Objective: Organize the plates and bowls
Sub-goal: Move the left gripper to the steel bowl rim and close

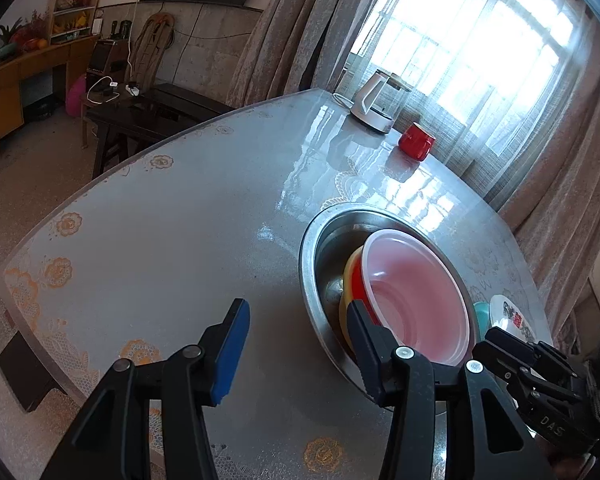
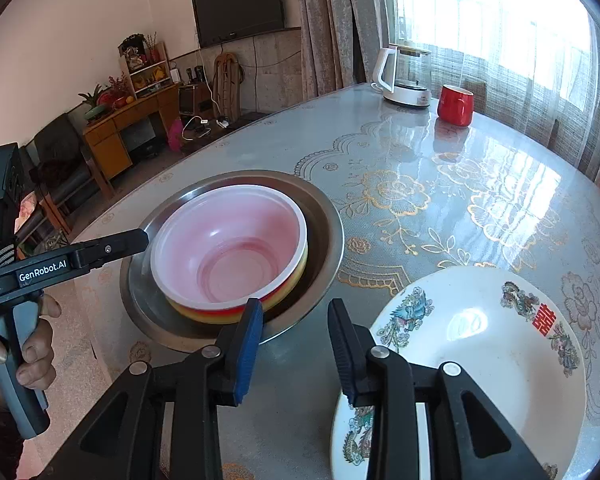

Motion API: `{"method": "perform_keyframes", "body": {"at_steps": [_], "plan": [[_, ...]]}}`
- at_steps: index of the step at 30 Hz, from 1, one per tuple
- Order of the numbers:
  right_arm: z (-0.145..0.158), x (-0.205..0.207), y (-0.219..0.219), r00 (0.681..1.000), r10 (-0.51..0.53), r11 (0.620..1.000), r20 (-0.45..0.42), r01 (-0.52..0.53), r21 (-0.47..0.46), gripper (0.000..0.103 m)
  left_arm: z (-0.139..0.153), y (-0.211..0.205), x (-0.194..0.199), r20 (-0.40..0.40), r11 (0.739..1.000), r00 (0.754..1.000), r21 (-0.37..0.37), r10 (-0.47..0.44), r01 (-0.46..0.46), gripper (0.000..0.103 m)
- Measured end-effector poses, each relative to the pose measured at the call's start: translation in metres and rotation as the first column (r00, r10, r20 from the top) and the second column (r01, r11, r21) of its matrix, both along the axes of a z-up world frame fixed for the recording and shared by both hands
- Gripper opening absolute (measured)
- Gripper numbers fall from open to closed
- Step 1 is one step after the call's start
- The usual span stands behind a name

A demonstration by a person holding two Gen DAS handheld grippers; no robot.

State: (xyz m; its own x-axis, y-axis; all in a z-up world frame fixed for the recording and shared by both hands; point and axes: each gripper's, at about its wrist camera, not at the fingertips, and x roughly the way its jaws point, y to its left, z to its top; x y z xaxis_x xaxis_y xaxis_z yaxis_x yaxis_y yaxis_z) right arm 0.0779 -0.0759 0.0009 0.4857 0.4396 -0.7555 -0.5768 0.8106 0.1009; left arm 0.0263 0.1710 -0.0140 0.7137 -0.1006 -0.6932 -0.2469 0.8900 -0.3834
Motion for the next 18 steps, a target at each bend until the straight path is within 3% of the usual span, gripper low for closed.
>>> {"method": "perform_keyframes", "body": {"at_steps": [3, 8, 18], "plan": [[0.000, 0.000, -0.001, 1.000, -0.006, 1.000, 0.018, 0.006, -0.009, 0.036, 0.001, 0.003, 0.002, 0.009, 1.000, 1.000, -0.026, 0.003, -0.002, 0.050], [0.002, -0.003, 0.001, 0.998, -0.010, 0.999, 0.056, 0.012, -0.041, 0.036, 0.006, 0.000, 0.004, 0.033, 1.000, 0.999, 0.029, -0.005, 0.004, 0.043], [0.003, 0.010, -0.003, 0.999, -0.032, 0.999, 0.000, 0.032, -0.006, 0.036, 0.010, -0.015, 0.013, 0.043, 0.996, 0.998, 0.074, -0.047, 0.043, 0.045]]}}
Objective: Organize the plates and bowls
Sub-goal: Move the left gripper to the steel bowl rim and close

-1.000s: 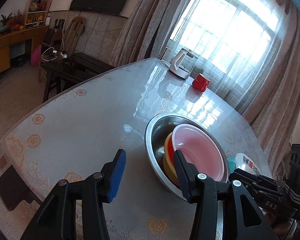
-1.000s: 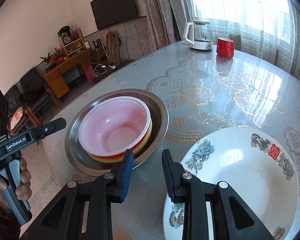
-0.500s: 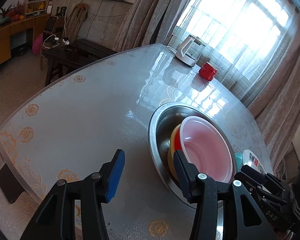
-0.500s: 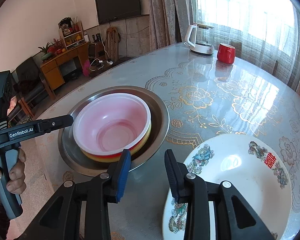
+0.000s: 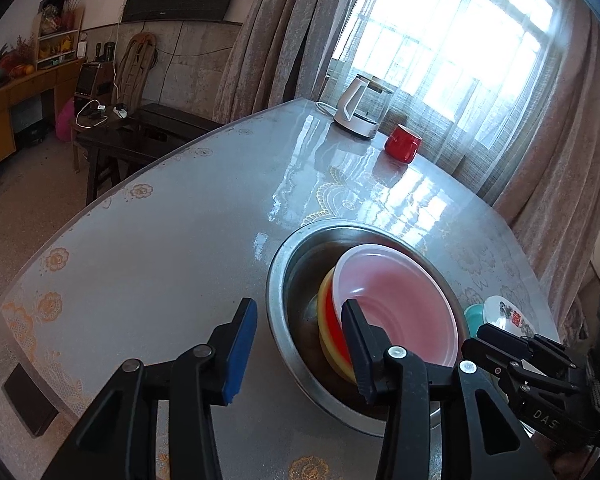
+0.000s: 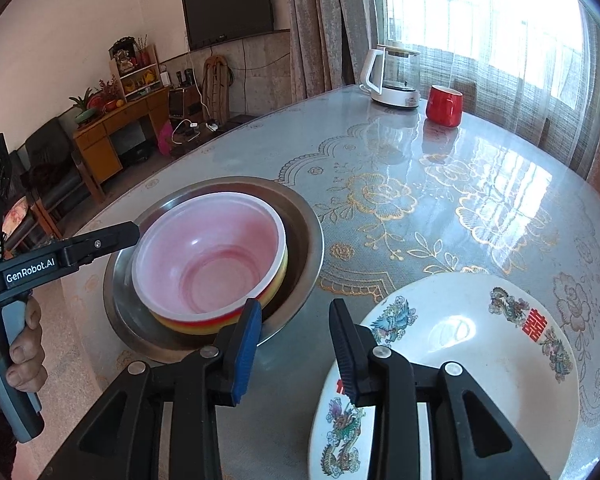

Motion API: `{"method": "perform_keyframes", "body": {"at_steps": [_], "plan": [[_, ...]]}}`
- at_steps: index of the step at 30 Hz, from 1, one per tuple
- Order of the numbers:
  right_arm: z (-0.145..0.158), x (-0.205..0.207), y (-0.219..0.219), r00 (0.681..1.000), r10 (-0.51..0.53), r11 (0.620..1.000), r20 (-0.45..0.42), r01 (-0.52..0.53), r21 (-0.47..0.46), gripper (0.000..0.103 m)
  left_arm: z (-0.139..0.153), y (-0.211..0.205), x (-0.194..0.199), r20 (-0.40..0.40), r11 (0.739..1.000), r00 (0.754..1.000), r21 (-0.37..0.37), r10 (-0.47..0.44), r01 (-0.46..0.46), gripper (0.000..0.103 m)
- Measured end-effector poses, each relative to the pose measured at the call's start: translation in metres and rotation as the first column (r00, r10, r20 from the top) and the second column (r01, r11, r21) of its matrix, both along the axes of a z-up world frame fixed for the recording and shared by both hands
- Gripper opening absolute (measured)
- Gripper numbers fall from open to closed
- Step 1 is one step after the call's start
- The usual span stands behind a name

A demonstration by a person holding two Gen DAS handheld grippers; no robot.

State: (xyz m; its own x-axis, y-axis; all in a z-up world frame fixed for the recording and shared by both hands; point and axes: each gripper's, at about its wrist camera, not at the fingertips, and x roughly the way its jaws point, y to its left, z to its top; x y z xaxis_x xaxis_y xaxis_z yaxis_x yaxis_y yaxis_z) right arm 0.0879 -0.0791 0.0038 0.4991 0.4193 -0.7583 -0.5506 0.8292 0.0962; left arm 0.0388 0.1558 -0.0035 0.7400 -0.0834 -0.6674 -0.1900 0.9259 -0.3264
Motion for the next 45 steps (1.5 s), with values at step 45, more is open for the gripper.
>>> {"method": "perform_keyframes", "body": {"at_steps": [45], "plan": [[-0.009, 0.018, 0.014, 0.996, -0.022, 1.000, -0.081, 0.021, -0.008, 0.034, -0.003, 0.009, 0.016, -0.063, 0.986, 0.995, 0.145, -0.078, 0.087, 0.032]]}}
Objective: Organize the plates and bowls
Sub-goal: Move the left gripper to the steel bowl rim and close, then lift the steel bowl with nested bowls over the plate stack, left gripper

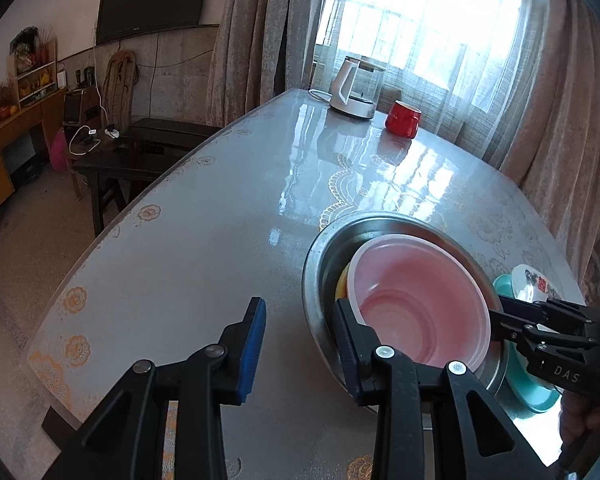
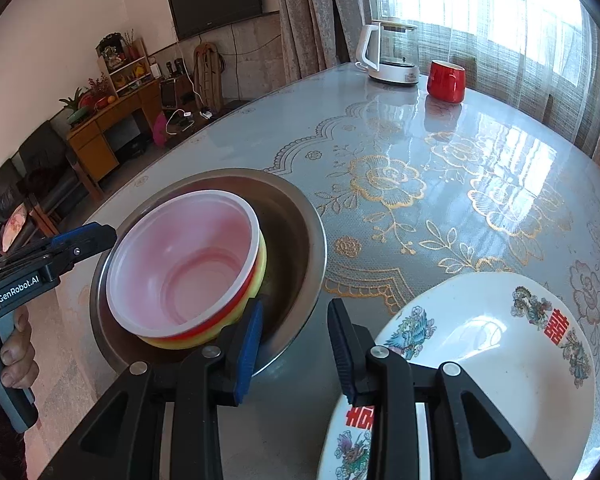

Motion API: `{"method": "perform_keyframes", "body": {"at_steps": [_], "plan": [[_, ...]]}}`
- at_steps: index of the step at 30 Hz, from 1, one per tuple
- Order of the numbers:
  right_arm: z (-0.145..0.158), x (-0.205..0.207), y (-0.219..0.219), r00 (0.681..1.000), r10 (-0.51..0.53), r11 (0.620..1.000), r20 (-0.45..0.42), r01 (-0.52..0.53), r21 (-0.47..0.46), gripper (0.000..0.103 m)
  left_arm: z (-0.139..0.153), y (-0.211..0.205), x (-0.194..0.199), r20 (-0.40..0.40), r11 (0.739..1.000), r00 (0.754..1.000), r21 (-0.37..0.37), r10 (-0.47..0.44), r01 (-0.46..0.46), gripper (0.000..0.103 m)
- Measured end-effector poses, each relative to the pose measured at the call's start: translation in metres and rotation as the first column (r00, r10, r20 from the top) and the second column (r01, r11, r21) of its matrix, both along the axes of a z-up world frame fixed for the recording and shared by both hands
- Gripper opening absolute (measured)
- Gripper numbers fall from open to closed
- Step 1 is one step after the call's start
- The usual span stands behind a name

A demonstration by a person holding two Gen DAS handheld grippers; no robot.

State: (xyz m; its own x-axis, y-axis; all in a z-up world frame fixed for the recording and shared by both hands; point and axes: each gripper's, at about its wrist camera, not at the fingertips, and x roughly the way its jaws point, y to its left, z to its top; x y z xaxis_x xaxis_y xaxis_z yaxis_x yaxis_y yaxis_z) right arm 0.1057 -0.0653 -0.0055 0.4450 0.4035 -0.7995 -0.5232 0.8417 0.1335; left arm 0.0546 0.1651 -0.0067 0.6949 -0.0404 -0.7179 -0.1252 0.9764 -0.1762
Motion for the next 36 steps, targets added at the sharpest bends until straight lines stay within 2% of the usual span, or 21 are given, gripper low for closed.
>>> {"method": "perform_keyframes", "body": {"at_steps": [1, 3, 6, 11, 20, 26, 36], "plan": [[0.000, 0.000, 0.001, 1.000, 0.005, 1.000, 0.000, -0.005, -0.003, 0.034, -0.002, -0.003, 0.003, -0.012, 1.000, 1.000, 0.007, -0.005, 0.005, 0.031], [-0.002, -0.001, 0.005, 1.000, 0.016, 1.000, 0.010, -0.016, -0.020, 0.034, -0.004, -0.006, 0.009, -0.017, 1.000, 1.000, 0.005, -0.017, 0.017, 0.021], [-0.002, 0.000, 0.008, 0.999, 0.023, 0.999, 0.030, -0.021, -0.043, 0.032, -0.007, -0.008, 0.017, -0.026, 1.000, 1.000, -0.001, -0.011, 0.011, 0.016], [-0.003, 0.004, 0.009, 0.999, 0.013, 0.998, 0.030, -0.012, -0.054, 0.030, -0.014, -0.005, 0.025, -0.039, 0.999, 0.999, -0.047, 0.002, -0.004, 0.016], [-0.004, 0.009, 0.010, 1.000, -0.008, 0.999, 0.014, 0.009, -0.054, 0.030, -0.012, -0.008, 0.018, -0.032, 1.000, 0.999, -0.013, -0.004, 0.004, 0.016], [-0.007, 0.018, 0.006, 0.999, -0.033, 0.999, -0.033, 0.032, -0.022, 0.030, -0.012, -0.008, 0.015, -0.032, 1.000, 0.999, -0.007, -0.003, 0.003, 0.017], [-0.009, 0.017, 0.011, 0.999, -0.034, 0.999, -0.024, 0.033, -0.042, 0.029, -0.012, -0.009, 0.011, -0.021, 1.000, 1.000, 0.000, 0.007, -0.007, 0.017]]}}
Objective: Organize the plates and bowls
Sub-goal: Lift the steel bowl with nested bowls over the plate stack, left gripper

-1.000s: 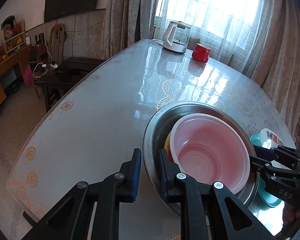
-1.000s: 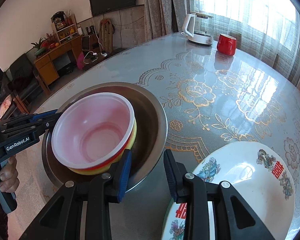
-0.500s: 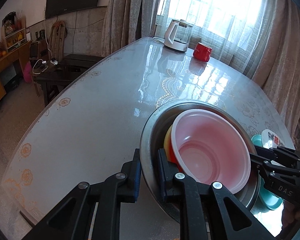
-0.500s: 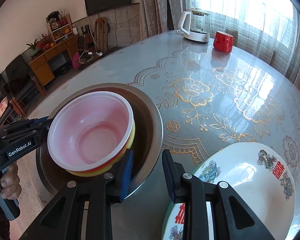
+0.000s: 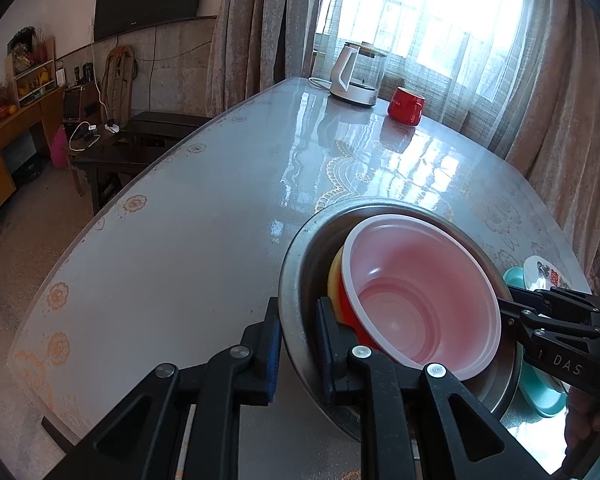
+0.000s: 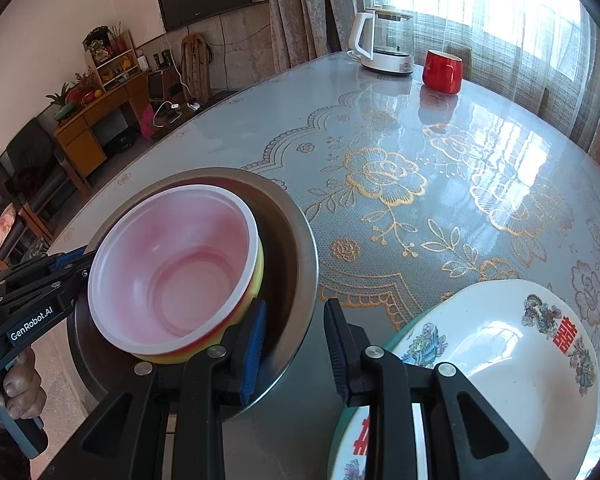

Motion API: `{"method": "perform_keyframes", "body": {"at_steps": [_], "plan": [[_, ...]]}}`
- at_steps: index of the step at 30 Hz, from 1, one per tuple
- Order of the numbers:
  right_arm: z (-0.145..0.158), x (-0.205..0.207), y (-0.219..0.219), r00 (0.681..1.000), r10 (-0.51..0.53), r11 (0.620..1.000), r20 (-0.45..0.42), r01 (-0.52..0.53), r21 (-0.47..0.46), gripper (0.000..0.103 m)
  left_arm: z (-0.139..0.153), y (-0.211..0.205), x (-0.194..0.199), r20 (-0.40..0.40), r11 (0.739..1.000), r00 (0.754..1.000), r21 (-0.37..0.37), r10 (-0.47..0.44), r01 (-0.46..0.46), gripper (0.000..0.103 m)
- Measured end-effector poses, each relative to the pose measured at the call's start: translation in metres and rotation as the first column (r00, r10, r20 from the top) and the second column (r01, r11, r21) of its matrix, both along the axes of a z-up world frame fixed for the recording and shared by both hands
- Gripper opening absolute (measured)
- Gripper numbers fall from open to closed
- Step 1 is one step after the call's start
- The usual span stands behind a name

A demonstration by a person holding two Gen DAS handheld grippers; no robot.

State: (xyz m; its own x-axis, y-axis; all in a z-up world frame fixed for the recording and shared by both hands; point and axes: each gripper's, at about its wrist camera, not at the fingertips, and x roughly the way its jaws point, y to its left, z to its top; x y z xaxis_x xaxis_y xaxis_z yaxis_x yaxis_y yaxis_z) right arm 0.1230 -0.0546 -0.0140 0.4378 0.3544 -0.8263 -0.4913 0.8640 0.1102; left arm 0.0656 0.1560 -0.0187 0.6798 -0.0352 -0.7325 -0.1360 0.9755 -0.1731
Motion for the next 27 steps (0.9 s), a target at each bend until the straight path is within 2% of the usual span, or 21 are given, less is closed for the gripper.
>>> {"method": "perform_keyframes", "body": {"at_steps": [12, 16, 27], "plan": [[-0.002, 0.001, 0.000, 1.000, -0.014, 1.000, -0.012, 0.014, 0.012, 0.029, 0.000, 0.000, 0.000, 0.007, 1.000, 1.000, 0.007, 0.011, -0.011, 0.017], [-0.001, -0.002, 0.003, 1.000, -0.001, 1.000, -0.003, 0.001, 0.014, 0.021, 0.001, -0.001, -0.003, 0.007, 1.000, 1.000, 0.006, 0.015, -0.015, 0.017], [-0.001, -0.002, 0.004, 1.000, -0.004, 1.000, -0.004, 0.004, 0.020, 0.020, 0.000, 0.000, -0.009, 0.004, 1.000, 1.000, -0.010, 0.026, -0.026, 0.017]]}}
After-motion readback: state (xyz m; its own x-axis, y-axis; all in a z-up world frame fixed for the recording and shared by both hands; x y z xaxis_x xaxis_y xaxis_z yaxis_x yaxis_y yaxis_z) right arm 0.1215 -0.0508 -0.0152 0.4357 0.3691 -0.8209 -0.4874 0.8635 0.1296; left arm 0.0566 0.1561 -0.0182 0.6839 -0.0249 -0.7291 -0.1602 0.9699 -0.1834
